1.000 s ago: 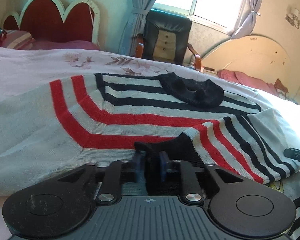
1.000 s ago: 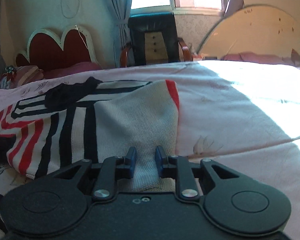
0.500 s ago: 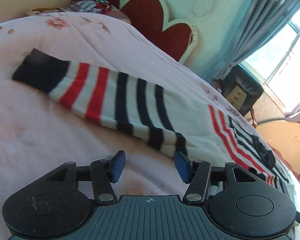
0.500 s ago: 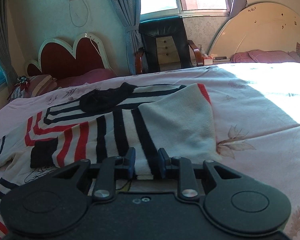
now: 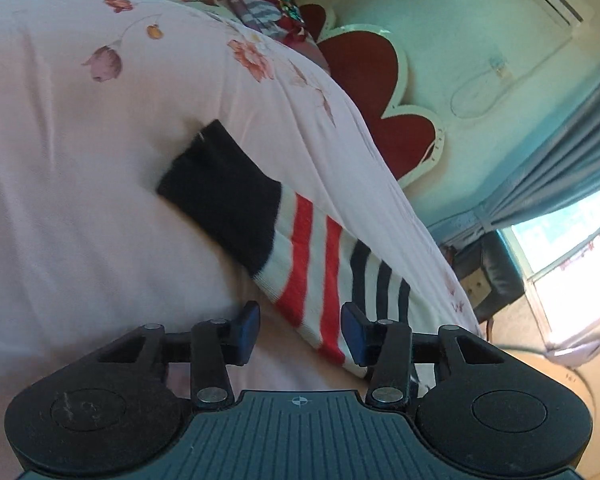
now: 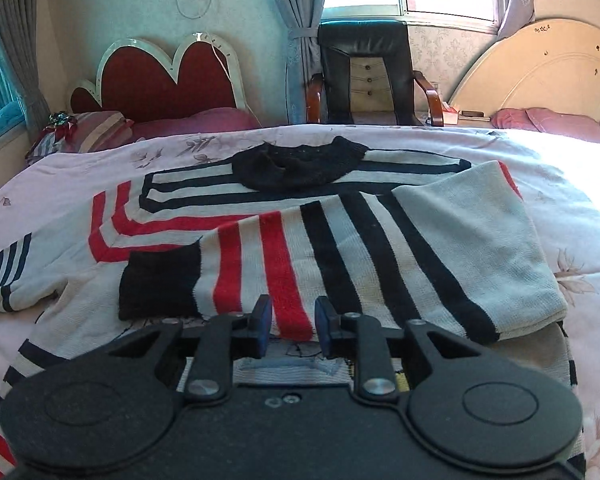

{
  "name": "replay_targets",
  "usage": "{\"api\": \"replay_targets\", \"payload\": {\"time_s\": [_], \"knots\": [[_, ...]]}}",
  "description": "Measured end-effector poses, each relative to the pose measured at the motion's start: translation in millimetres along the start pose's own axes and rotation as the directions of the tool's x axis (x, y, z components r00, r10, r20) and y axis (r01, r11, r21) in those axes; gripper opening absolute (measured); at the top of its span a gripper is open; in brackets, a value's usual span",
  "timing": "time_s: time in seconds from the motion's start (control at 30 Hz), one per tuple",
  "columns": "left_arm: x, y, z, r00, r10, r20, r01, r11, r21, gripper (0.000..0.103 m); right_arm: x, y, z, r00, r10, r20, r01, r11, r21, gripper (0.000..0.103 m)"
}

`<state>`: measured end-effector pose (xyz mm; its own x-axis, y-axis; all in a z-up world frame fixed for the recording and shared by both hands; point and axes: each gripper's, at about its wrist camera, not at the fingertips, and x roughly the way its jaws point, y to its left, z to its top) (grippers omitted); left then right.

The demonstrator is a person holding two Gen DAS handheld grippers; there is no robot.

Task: Fold small clothes
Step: 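Reach the left gripper to the other sleeve's black cuff and grasp it, then carry the sleeve across the sweater body with the left gripper and release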

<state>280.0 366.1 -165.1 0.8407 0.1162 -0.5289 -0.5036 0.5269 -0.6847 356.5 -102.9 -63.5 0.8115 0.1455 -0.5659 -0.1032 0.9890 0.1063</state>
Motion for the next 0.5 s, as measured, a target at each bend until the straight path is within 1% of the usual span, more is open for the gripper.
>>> {"api": "replay_targets", "payload": {"time_s": [0.07, 0.1, 0.2, 0.23, 0.27, 0.3, 0.33, 0.37, 0.4, 0.5], "knots": [[5, 9, 8, 1.000, -0.017, 0.023, 0.018, 0.999, -0.044, 0.046, -1, 4, 2, 1.000, -0.003, -0.001, 0.003, 1.000, 0.012, 0.025], [9, 11, 12, 0.999, -0.017, 0.031, 0.019, 0.999, -0.047, 0.045, -1, 5, 3, 1.000, -0.005, -0.002, 0.005, 1.000, 0.019, 0.025], [23, 4, 20, 0.999, 0.010, 0.044, -0.010, 1.000, -0.006, 0.043, -2, 8, 5, 1.000, -0.013, -0.006, 0.014, 0.999, 0.033, 0.025], [27, -3, 22, 0.999, 0.029, 0.037, -0.031, 0.999, 0.038, 0.013, -2, 9, 6, 1.000, -0.014, -0.006, 0.014, 0.999, 0.036, 0.025], [31, -13, 24, 0.999, 0.045, 0.032, -0.048, 0.994, 0.099, 0.004, -2, 11, 7, 1.000, -0.013, -0.005, 0.013, 0.999, 0.041, 0.025], [28, -24, 25, 0.999, 0.018, 0.052, -0.026, 0.987, 0.159, 0.004, -3, 11, 8, 1.000, -0.013, -0.003, 0.013, 0.999, 0.043, 0.025], [27, -38, 24, 0.998, -0.016, 0.061, 0.002, 0.975, 0.223, 0.004, -3, 12, 9, 1.000, -0.013, -0.002, 0.013, 0.999, 0.043, 0.025], [25, -53, 21, 0.997, -0.033, 0.066, 0.012, 0.957, 0.290, 0.004, -4, 12, 9, 1.000, -0.014, 0.001, 0.014, 0.999, 0.042, 0.025], [25, -71, 17, 0.997, -0.050, 0.061, 0.025, 0.933, 0.360, 0.004, -6, 12, 9, 1.000, -0.015, 0.005, 0.015, 0.999, 0.044, 0.025], [33, -116, -1, 0.995, -0.096, 0.005, 0.081, 0.862, 0.500, 0.004, -10, 8, 7, 1.000, -0.019, 0.012, 0.018, 0.998, 0.065, 0.025]]}}
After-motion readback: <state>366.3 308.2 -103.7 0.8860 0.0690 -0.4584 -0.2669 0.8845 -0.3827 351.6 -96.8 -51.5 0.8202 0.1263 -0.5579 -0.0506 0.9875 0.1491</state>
